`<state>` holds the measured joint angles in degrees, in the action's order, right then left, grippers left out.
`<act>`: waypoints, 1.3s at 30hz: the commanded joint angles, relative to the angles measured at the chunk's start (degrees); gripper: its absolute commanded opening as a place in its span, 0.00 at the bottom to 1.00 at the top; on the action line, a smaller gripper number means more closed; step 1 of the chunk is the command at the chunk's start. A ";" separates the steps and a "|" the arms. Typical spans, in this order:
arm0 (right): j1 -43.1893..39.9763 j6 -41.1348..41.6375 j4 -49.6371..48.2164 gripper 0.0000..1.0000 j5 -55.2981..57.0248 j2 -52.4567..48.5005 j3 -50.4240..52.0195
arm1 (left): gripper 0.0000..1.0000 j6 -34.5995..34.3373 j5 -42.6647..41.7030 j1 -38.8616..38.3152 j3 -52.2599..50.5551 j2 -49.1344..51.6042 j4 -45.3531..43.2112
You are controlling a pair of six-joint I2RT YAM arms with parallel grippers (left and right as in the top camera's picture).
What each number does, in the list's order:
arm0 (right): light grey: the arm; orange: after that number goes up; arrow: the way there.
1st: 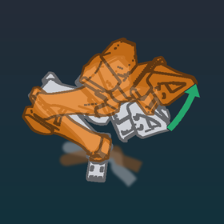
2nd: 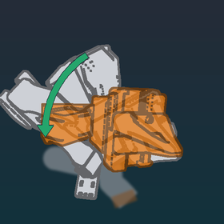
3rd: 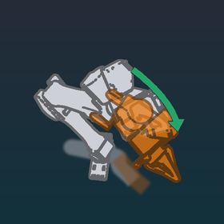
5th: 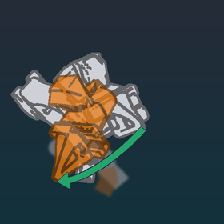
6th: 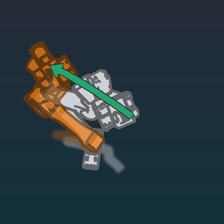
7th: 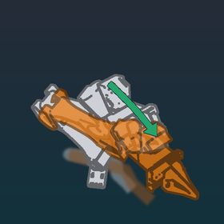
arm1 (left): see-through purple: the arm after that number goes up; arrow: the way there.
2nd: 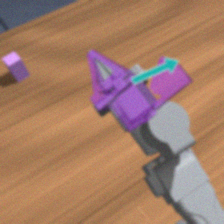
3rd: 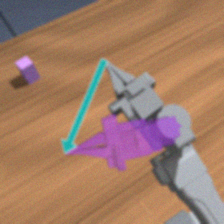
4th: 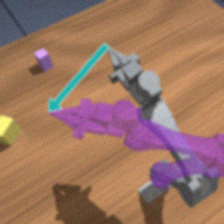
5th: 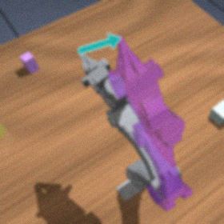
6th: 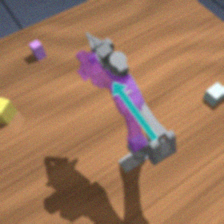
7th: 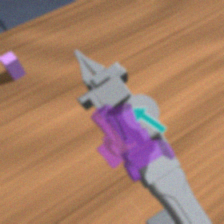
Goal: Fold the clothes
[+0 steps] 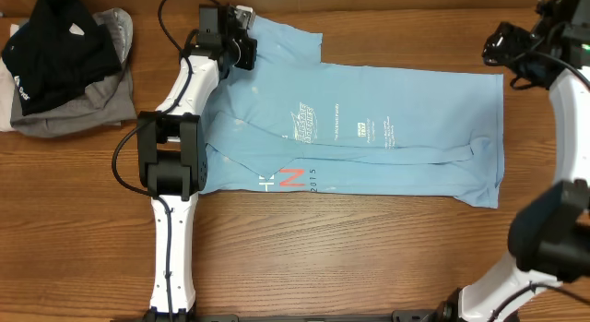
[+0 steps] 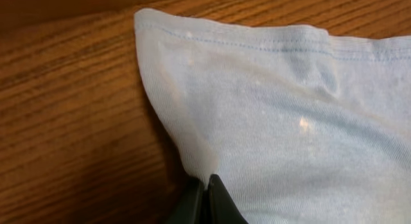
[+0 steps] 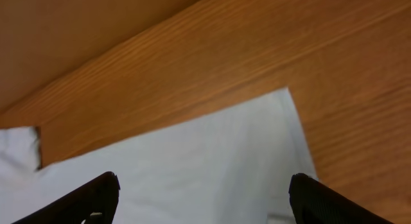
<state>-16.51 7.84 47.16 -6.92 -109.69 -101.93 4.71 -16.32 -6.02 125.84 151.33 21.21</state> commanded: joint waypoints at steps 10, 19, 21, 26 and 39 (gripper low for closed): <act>-0.22 -4.48 -9.40 0.91 12.07 -15.54 -0.59 | 0.04 0.48 -0.07 -0.42 -0.11 1.31 2.78; -0.26 -4.37 -12.28 0.86 12.44 -22.73 -0.59 | 0.04 0.48 -0.07 -0.42 -0.11 1.31 2.82; -0.26 -3.74 -12.96 0.86 12.52 -23.78 -0.59 | 0.04 0.48 -0.07 -0.42 -0.11 1.31 2.82; -0.57 -2.32 -15.80 0.86 12.50 -25.16 -0.57 | 0.04 0.48 -0.07 -0.42 -0.11 1.31 2.91; -0.83 -1.86 -20.11 0.85 13.62 -26.21 -0.57 | 0.04 0.48 -0.04 -0.42 -0.11 1.31 2.95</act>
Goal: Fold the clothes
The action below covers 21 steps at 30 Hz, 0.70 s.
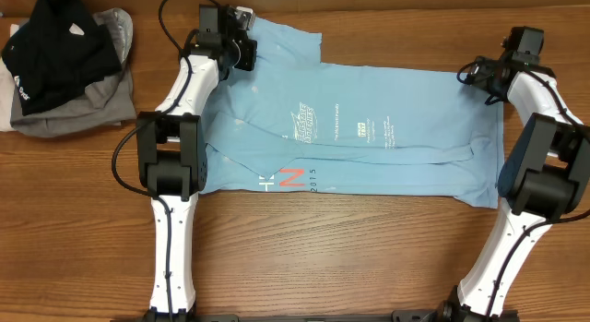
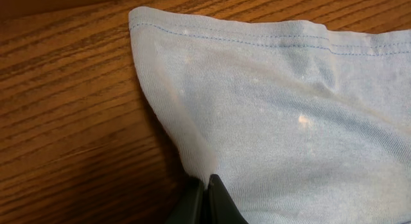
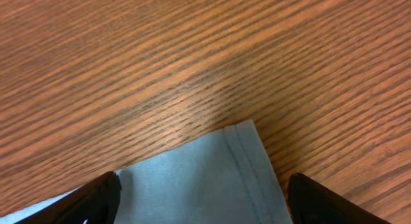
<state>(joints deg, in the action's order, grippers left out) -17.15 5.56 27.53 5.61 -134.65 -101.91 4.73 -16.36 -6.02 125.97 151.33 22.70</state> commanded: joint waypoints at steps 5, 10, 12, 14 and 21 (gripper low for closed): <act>-0.20 2.40 -0.02 0.82 1.97 -2.62 -0.59 | 0.04 0.42 -0.22 -0.46 -0.24 1.31 1.49; -0.22 3.89 0.04 0.73 2.32 -3.50 -0.59 | 0.04 0.44 -0.22 -0.46 -0.24 1.31 1.73; -0.22 4.35 0.13 0.55 2.34 -3.50 -0.59 | 0.04 0.42 -0.24 -0.46 -0.24 1.31 1.92; -0.28 5.73 -0.02 0.36 2.29 -3.50 -0.61 | 0.04 0.44 -0.33 -0.46 -0.24 1.31 1.86; -0.31 9.31 0.02 0.18 0.63 -3.48 -0.61 | 0.04 0.46 -4.35 -0.44 0.28 0.17 1.73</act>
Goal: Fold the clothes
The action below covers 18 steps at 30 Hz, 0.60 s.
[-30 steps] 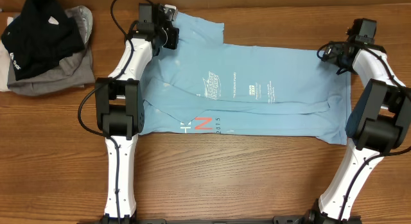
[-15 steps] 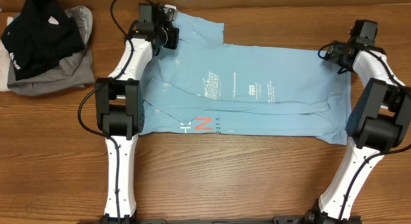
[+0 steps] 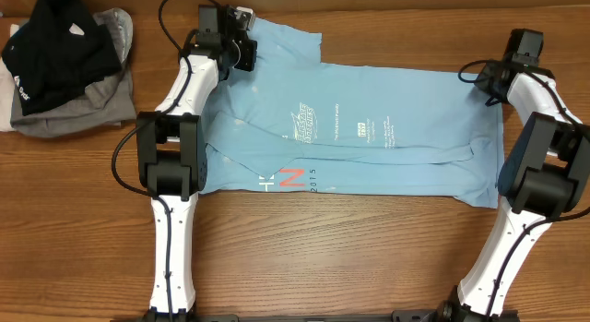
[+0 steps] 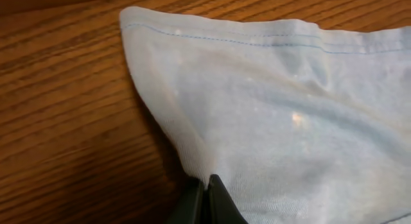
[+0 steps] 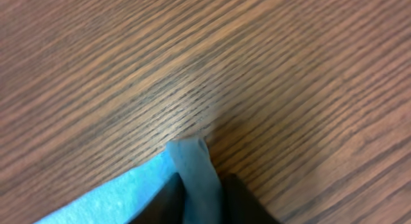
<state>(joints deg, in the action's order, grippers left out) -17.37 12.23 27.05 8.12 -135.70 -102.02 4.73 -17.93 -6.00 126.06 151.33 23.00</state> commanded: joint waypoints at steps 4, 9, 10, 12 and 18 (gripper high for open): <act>-0.59 3.80 3.32 0.12 -1.95 -2.43 -2.10 | 0.04 0.48 -2.97 -0.31 1.64 -1.88 5.49; -2.25 6.14 13.81 0.04 -5.66 -2.38 -9.40 | 0.04 1.77 -6.10 -0.31 1.84 -8.61 15.50; -2.49 6.32 15.89 0.04 -6.88 -2.32 -10.91 | 0.04 2.36 -5.86 -0.28 1.84 -9.99 17.44; -2.95 6.27 19.71 0.04 -9.84 -2.32 -13.77 | 0.04 4.66 -5.77 0.00 1.84 -12.61 20.61; -3.76 6.25 30.23 0.04 -12.55 -2.29 -20.94 | 0.04 4.70 -4.35 1.86 1.84 -18.25 26.23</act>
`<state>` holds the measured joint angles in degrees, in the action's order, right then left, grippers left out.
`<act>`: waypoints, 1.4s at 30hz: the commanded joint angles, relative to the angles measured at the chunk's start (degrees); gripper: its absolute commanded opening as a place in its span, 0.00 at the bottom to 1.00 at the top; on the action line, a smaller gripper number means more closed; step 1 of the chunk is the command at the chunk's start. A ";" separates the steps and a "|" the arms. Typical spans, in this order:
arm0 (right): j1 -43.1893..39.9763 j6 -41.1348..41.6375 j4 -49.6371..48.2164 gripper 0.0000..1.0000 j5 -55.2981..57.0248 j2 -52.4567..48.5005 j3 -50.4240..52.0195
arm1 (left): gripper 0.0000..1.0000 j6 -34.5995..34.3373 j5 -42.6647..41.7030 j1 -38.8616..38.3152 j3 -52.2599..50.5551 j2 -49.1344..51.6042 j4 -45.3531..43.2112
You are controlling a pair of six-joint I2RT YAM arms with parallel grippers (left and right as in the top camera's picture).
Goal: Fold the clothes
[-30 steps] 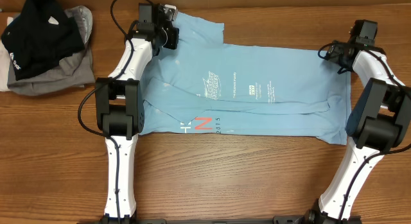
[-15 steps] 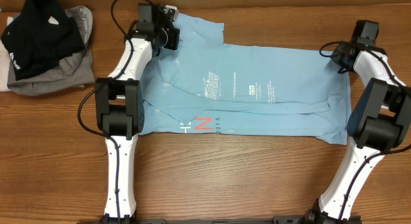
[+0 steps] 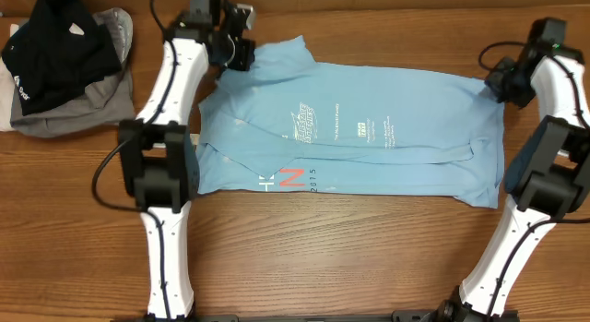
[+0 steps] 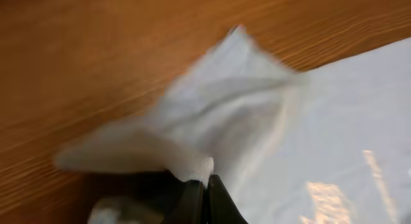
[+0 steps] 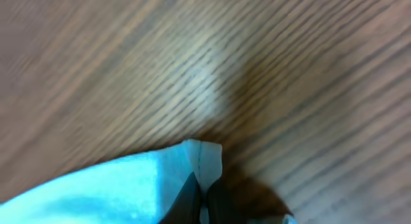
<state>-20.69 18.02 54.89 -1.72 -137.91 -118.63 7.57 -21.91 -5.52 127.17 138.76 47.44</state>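
Note:
A light blue T-shirt lies lengthwise across the table, partly folded, its print facing up. My left gripper is shut on the shirt's far left sleeve corner and holds it raised off the wood. My right gripper is shut on the shirt's far right hem corner, lifted a little above the table. The cloth bunches and curls inward at both held corners.
A pile of black and grey clothes lies at the far left of the wooden table. Both arms reach in from the near edge, one along each end of the shirt.
Both grippers have risen with their shirt corners. The left sleeve corner has come off the table and moved inward; the right hem corner is lifted and pulled slightly left.
At first my left gripper was shut on the sleeve corner lying flat, while my right gripper hung open above the hem corner. The right gripper then sat low over that corner, still open, then shut on it. Now both corners are raised.

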 commanded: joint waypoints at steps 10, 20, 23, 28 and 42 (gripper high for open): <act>-1.03 0.24 13.40 0.04 -2.67 2.91 -9.40 | 0.04 3.26 -0.46 4.98 0.70 -7.23 19.47; -5.44 0.24 23.54 0.04 -3.06 12.44 -9.40 | 0.04 4.70 -0.15 5.09 0.70 -7.19 31.28; -6.45 -0.04 26.84 0.04 -3.13 15.21 -9.40 | 0.04 4.70 -0.17 5.09 0.68 -7.19 32.83; -6.71 -3.02 34.95 0.04 -2.86 16.28 -9.22 | 0.04 4.63 -0.20 5.09 0.48 -7.19 35.69; -6.16 -3.78 42.16 0.04 -2.91 16.31 -4.24 | 0.04 4.48 2.89 5.81 0.46 -7.19 44.50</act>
<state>-27.27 15.11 97.08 -5.08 -122.30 -125.73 11.14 -20.99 -0.36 127.44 131.85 90.43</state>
